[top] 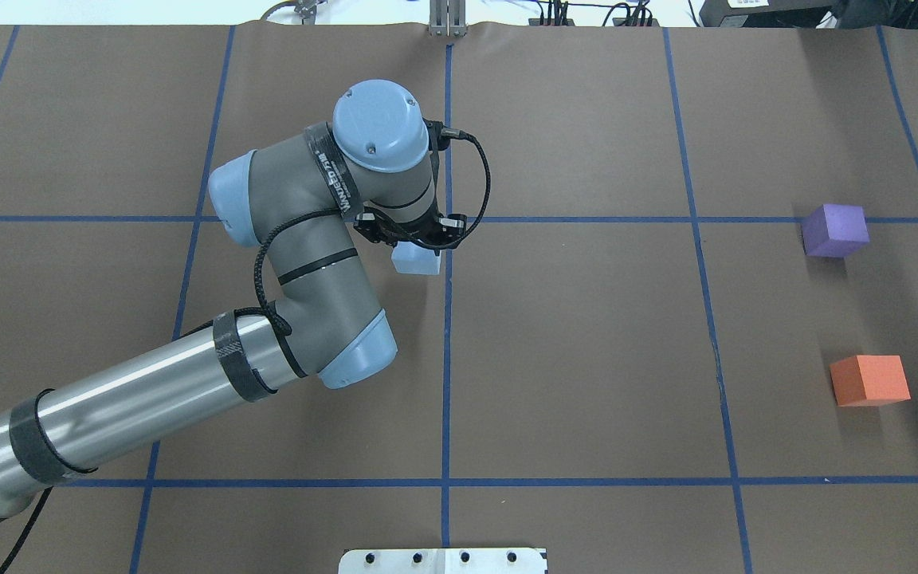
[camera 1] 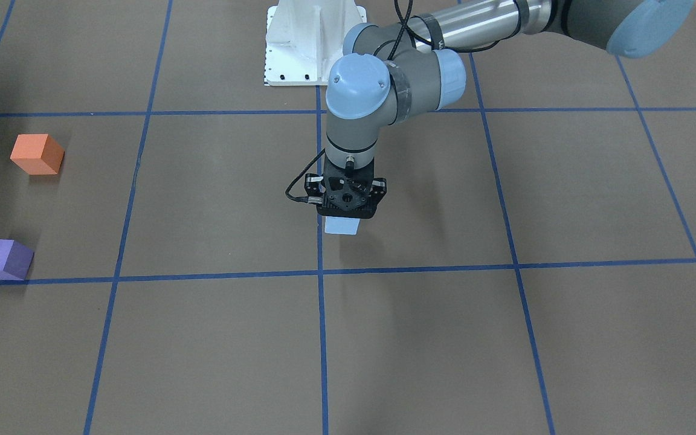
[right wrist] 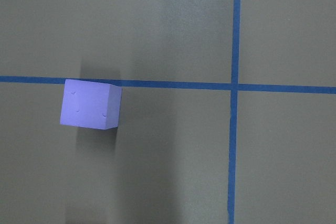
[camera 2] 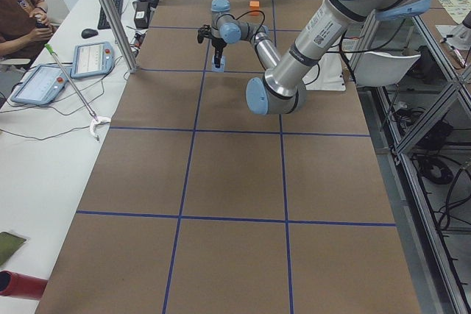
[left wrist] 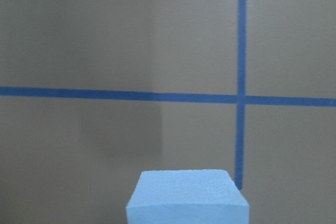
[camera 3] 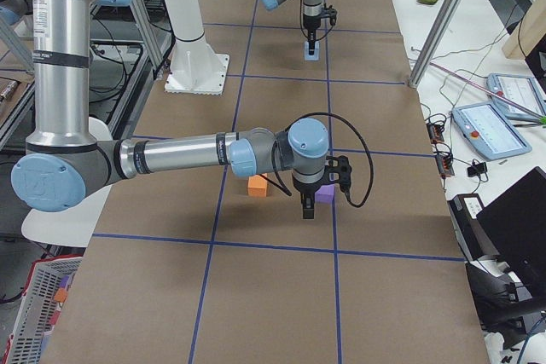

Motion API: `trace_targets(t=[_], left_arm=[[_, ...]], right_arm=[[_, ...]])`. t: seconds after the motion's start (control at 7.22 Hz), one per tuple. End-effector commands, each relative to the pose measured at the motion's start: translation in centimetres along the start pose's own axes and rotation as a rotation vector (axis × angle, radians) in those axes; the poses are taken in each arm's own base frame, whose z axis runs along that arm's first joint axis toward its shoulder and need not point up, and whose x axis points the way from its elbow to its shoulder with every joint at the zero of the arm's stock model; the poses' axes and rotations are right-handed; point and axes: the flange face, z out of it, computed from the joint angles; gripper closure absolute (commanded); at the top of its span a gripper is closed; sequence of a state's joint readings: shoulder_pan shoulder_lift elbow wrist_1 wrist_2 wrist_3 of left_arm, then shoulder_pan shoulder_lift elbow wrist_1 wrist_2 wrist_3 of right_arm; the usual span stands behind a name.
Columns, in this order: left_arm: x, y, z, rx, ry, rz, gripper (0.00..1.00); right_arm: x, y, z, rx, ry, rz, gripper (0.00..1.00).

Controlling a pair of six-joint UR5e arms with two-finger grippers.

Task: Place blue block between orange and purple blocks
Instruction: 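Carry the light blue cube to the table center and release it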

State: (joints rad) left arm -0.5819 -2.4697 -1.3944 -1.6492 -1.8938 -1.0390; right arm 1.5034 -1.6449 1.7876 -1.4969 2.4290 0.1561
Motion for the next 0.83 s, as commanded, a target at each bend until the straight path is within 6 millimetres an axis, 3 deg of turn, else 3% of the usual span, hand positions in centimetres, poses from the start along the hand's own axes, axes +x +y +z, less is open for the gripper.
trace_targets(t=[0.0,0.14,0.28,0.42,0.69], left_arm=[[1.9,1.4,2.0,-0.007,0.015,0.039,1.00],[2.7,1.7,2.3,-0.014,0.017,0.010,0.98],[3.4,1.5,1.8,-0.012,0.025,0.000,0.42],[3.4,1.7,2.3,-0.017,0.019,-0.022,0.00],[3.3,1.9,3.0,-0.027,0.011,-0.039,0.00]], right_arm=[[-0.5,-0.2,-0.2,0.002,-0.024,-0.005,0.00],[-0.5,-0.2,-0.2,0.001,-0.024,-0.004,0.00],[-0.6,-0.4,-0.2,0.003,-0.026,-0.006,0.00],[-0.8,-0.4,-0.4,0.005,-0.030,-0.010,0.00],[-1.5,-0.5,-0.7,0.008,-0.056,-0.021,0.00]])
